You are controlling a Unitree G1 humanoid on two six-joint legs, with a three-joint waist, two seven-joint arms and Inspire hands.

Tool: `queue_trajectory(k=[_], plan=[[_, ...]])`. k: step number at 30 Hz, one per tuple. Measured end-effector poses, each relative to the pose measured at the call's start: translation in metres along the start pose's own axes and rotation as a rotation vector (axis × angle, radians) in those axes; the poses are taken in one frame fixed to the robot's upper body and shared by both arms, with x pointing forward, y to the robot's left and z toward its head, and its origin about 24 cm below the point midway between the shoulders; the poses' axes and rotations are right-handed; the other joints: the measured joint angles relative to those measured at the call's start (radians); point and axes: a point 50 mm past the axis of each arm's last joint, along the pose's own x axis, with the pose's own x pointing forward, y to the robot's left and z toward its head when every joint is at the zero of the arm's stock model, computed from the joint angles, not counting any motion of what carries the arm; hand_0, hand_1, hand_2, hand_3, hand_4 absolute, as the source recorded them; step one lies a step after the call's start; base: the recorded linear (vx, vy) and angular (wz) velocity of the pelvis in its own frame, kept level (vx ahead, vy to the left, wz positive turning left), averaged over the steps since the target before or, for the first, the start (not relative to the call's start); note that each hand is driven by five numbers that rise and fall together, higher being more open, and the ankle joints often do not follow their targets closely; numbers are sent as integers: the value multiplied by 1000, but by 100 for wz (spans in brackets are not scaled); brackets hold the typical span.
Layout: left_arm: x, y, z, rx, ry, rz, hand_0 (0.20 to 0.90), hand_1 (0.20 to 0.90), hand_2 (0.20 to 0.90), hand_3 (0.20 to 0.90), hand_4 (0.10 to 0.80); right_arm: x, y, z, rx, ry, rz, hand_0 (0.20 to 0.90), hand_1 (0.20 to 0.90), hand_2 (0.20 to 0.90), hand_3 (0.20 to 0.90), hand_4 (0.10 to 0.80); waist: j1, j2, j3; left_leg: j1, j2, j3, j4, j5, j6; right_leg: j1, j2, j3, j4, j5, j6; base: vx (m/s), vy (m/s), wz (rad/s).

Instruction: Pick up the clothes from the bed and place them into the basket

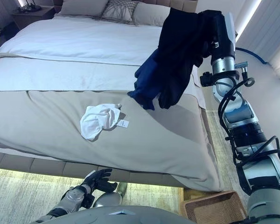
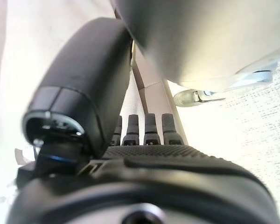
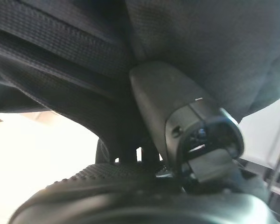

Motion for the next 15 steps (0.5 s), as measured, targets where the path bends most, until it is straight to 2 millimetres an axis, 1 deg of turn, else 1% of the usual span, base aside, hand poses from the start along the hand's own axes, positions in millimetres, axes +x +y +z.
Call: queue_trajectory(k=[1,2,3,5,7,8,9,10,11,15], plan=[[0,0,0,0,-1,0,900,900,900,900,800,0,2,-4,-9,24,21,396,396,396,313,213,0,0,0,-1,0,-2,0,1,0,0,0,-2,0,0,0,-7,14,3],[0,0,0,-1,-2,-2,900,900,900,900,800,-1,4,-9,-19,56,52,549,549,549,491,391,0,0,0,-1,0,-3,0,1,-1,0,0,-2,0,0,0,0,0,0],[0,0,2,1,-7,-3,900,900,900,900,800,-1,7,-15,-37,92,100,900,900,900,900,800,0,0,0,-1,0,-4,0,2,-1,1,1,-3,0,0,0,0,0,0],[0,1,2,2,-3,-3,900,900,900,900,800,-5,17,-29,-71,179,216,900,900,900,900,800,-4,0,0,-1,0,-5,0,2,-1,1,1,-5,0,0,1,0,0,0],[0,1,1,1,2,-2,900,900,900,900,800,-14,31,-48,-93,295,367,900,900,900,900,800,-5,1,0,-1,0,-6,0,2,-1,1,1,-6,0,-1,1,0,0,0],[0,1,1,1,4,-2,900,900,900,900,800,-17,35,-55,-99,332,416,900,900,900,900,800,-5,1,0,-1,0,-7,0,2,-1,1,1,-7,0,-1,2,0,0,0],[0,1,0,0,7,-2,900,900,900,900,800,-20,38,-61,-102,366,462,524,524,524,461,361,-4,1,1,-2,0,-8,0,2,-1,1,1,-8,0,-2,2,0,0,0],[0,1,0,0,8,-2,900,900,900,900,800,-22,40,-63,-102,378,488,524,524,524,461,361,-4,1,1,-2,0,-8,0,3,-2,1,1,-8,0,-2,3,0,0,0],[0,1,0,0,10,-2,900,900,900,900,800,-25,43,-66,-103,398,535,300,300,300,200,100,-4,1,1,-2,0,-9,0,3,-2,2,1,-9,0,-3,4,0,0,0],[0,1,1,1,10,-4,900,900,900,900,800,-29,49,-68,-126,413,624,300,300,300,200,100,0,1,1,-2,0,-11,0,6,-6,3,2,-11,0,-4,5,0,0,0]])
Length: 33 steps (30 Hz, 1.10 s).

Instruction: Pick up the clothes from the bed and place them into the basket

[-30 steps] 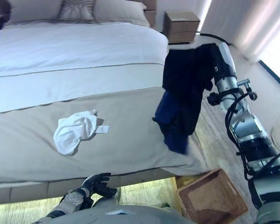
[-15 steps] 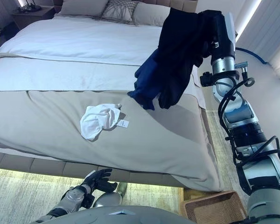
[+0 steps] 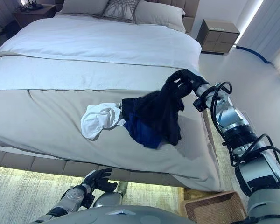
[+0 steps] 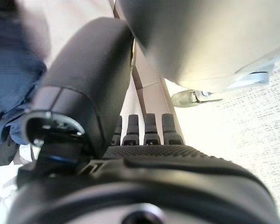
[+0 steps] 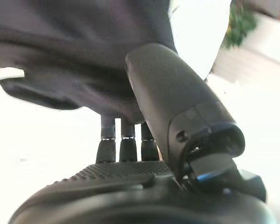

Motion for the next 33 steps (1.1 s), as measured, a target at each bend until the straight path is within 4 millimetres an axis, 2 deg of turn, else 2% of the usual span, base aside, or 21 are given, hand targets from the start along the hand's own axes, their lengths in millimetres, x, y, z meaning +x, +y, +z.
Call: queue_trajectory(k=[9,18,22,25,27,29,33], plan=[[0,1,4,10,-19,2,900,900,900,900,800,1,3,-13,2,57,48,300,300,300,200,100,4,-3,10,-15,-1,-14,0,2,-1,-7,2,-14,0,-5,6,-1,8,4],[1,7,15,11,-56,14,900,900,900,900,800,2,0,-13,1,52,-4,300,300,300,200,100,26,-10,54,-19,-2,-15,0,2,-2,-10,2,-14,0,-3,4,-3,-1,0],[1,8,19,-10,-71,29,900,900,900,900,800,0,-14,-3,-4,-7,-228,300,300,300,200,100,22,-11,78,-22,-1,-13,0,2,-2,-16,1,-12,0,-3,4,-33,0,-1],[1,10,19,-18,-91,51,900,900,900,900,800,-16,-39,26,4,-157,-506,300,300,300,200,100,6,-11,96,-32,-1,-9,0,2,-2,-26,1,-4,0,-2,3,-7,0,-2],[1,11,18,-23,-89,59,900,900,900,900,800,-35,-64,46,1,-269,-718,300,300,300,200,100,0,-14,97,-26,0,4,0,1,-2,-28,-2,10,0,-2,3,-4,28,-14],[0,13,16,-29,-92,67,900,900,900,900,800,-62,-90,65,-36,-378,-922,300,300,300,200,100,-12,-15,97,-23,0,19,0,-2,-3,-34,-5,21,1,0,1,16,41,-22],[-1,14,5,-31,-46,69,900,900,900,900,800,-117,-137,82,-74,-504,-1279,300,300,300,200,100,-63,-16,97,22,2,78,0,-14,6,-21,-12,75,4,5,-6,49,24,-37]])
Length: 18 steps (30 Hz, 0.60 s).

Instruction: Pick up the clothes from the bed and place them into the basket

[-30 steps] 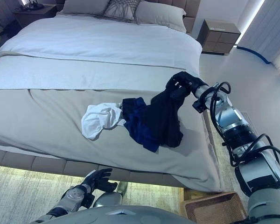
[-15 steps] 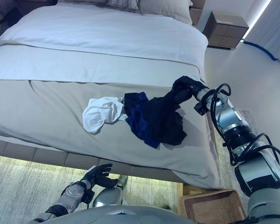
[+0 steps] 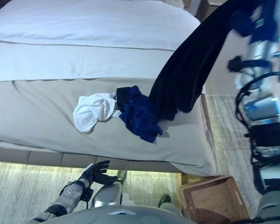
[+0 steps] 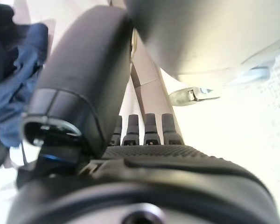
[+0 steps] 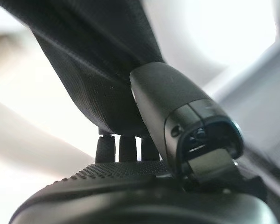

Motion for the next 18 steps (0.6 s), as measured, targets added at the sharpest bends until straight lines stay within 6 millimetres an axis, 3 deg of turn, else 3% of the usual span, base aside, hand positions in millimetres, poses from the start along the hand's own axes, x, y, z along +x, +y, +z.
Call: queue_trajectory(k=[4,9,13,18], plan=[[-4,6,-13,17,41,5,900,900,900,900,800,13,-34,2,5,-10,-195,300,300,300,200,100,-95,-6,-7,51,16,87,0,-30,-4,-3,2,84,4,2,-2,31,-21,-65],[-8,4,-26,69,110,-18,900,900,900,900,800,4,-54,-16,-73,29,-238,300,300,300,200,100,-200,0,-52,74,38,170,-4,-50,-5,-38,18,183,2,12,-6,14,-30,-60],[-8,-6,-27,89,118,-69,900,900,900,900,800,-8,-56,-29,-119,67,-196,300,300,300,200,100,-258,22,-77,103,43,220,-5,-67,-10,-44,20,236,2,20,-2,5,-32,-41],[-2,-6,-13,96,90,-82,900,900,900,900,800,-29,-52,-49,-154,145,-25,300,300,300,200,100,-301,36,-91,105,53,270,-6,-72,-10,-73,28,282,3,35,1,-24,-65,-30]])
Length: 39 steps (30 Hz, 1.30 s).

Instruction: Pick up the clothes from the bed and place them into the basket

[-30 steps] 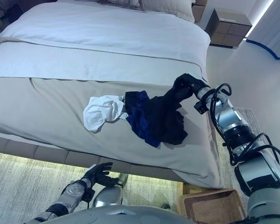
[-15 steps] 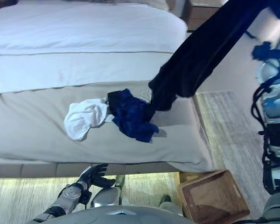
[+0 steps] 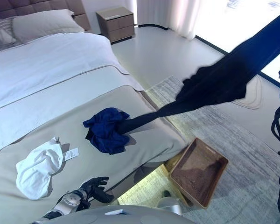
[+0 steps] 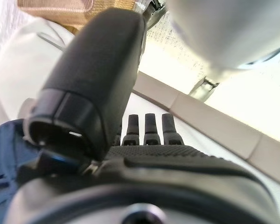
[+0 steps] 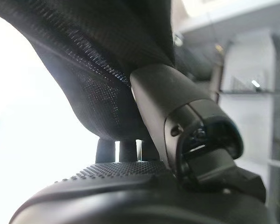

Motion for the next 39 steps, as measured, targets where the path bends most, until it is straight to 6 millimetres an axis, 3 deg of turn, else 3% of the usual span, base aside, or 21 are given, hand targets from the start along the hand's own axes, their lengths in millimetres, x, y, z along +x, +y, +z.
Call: queue_trajectory(k=[5,13,17,23,25,28,30,32,34,39], plan=[[0,-5,1,42,-1,-27,900,900,900,900,800,-25,10,-26,-2,114,210,300,300,300,200,100,-12,2,-6,-1,9,45,0,-3,-3,-33,10,48,0,12,0,-38,-82,-27],[-2,-8,-12,72,39,-38,900,900,900,900,800,-61,24,-52,13,238,463,300,300,300,200,100,-28,7,-9,-3,20,74,0,-3,-4,-53,22,75,-4,23,-2,-43,-78,-12],[-2,-8,-11,73,34,-36,900,900,900,900,800,-65,30,-52,19,242,514,300,300,300,200,100,-24,13,-13,-3,20,76,0,-3,-4,-53,21,76,-4,23,-3,-18,-42,0],[-2,-12,-12,68,25,-39,900,900,900,900,800,-57,29,-47,81,250,454,300,300,300,200,100,-12,12,-18,-3,20,70,0,-3,-4,-50,21,71,-4,23,-3,-5,-4,1],[-2,-14,-12,65,27,-44,900,900,900,900,800,-44,31,-36,109,223,425,300,300,300,200,100,-11,13,-18,-3,20,69,0,-3,-4,-50,21,71,-4,23,-3,0,0,0],[-1,-16,-10,76,22,-54,900,900,900,900,800,4,27,-7,48,114,395,300,300,300,200,100,-4,13,-19,-2,20,66,0,0,-6,-46,21,68,-4,28,-3,1,-1,2],[0,-16,-7,80,16,-51,900,900,900,900,800,39,13,10,21,65,291,300,300,300,200,100,13,6,-20,0,20,57,0,1,-6,-38,22,60,-5,29,-3,22,0,11],[1,-16,-4,101,16,-58,900,900,900,900,800,78,-11,23,-65,45,181,300,300,300,200,100,35,3,-20,1,20,54,0,1,-7,-33,22,52,-5,29,-4,43,9,13],[0,-13,-7,98,33,-50,900,900,900,900,800,116,-49,37,-98,67,6,300,300,300,200,100,63,-11,-22,-3,22,47,0,1,-7,-34,23,43,-5,29,-3,48,21,11],[-3,-6,-15,69,57,-29,900,900,900,900,800,151,-99,81,-100,24,-248,300,300,300,200,100,69,-53,-43,-9,23,51,0,1,-7,-43,24,42,-5,29,-3,11,15,-2]])
